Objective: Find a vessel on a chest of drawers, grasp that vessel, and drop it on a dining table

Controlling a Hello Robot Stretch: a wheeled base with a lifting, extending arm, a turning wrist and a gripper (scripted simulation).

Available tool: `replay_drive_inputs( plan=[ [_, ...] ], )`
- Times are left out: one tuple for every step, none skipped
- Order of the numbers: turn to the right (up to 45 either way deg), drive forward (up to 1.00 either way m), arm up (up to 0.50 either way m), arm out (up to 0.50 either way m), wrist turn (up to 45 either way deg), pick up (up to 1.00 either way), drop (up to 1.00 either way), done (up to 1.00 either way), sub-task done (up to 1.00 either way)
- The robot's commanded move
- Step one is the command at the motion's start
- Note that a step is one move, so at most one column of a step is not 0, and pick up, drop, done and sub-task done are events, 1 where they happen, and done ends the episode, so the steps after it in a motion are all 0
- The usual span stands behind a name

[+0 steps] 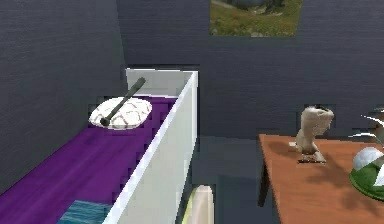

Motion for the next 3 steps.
replay_drive_inputs(
  plan=[
    [0.0, 0.00, 0.10, 0.00, 0.0, 0.00, 0.00, 0.00, 0.00],
    [0.0, 0.00, 0.00, -0.08, 0.0, 0.00, 0.00, 0.00, 0.00],
    [0.0, 0.00, 0.00, 0.00, 0.0, 0.00, 0.00, 1.00, 0.00]
  ],
)
